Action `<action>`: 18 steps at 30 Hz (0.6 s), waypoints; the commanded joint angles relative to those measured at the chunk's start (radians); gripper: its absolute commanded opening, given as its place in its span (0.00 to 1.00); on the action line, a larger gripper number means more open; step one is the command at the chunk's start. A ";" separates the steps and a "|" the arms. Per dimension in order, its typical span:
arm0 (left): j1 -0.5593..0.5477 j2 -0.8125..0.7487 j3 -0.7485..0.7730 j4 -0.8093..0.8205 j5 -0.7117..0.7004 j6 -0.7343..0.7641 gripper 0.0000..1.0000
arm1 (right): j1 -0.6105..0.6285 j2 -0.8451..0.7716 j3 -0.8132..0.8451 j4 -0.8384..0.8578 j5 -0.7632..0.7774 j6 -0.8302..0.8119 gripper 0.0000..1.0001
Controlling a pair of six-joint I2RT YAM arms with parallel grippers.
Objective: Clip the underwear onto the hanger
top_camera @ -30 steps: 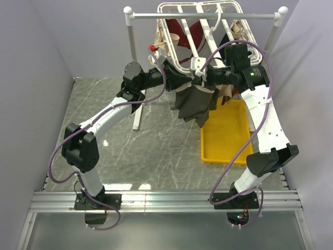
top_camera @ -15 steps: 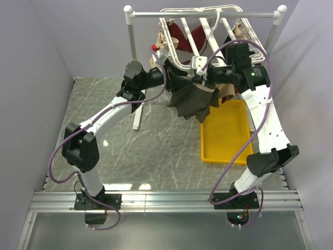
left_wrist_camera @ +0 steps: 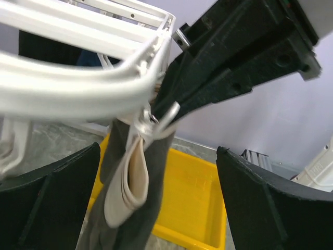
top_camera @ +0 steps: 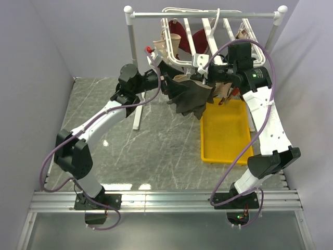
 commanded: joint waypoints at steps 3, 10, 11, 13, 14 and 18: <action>0.014 -0.177 -0.120 -0.052 -0.031 0.022 0.99 | -0.001 -0.082 -0.028 0.072 -0.018 0.016 0.03; 0.046 -0.317 -0.263 -0.190 -0.066 0.068 0.99 | 0.014 -0.136 -0.101 0.092 0.002 -0.003 0.37; 0.049 -0.330 -0.274 -0.203 -0.071 0.069 0.99 | 0.017 -0.145 -0.133 0.099 0.007 -0.001 0.45; 0.063 -0.360 -0.300 -0.249 -0.088 0.068 0.99 | 0.023 -0.174 -0.166 0.125 0.017 0.007 0.50; 0.072 -0.375 -0.303 -0.267 -0.092 0.071 0.99 | 0.026 -0.183 -0.189 0.130 0.028 0.010 0.53; 0.092 -0.409 -0.297 -0.402 -0.125 0.104 0.99 | 0.028 -0.219 -0.218 0.129 0.054 0.034 0.68</action>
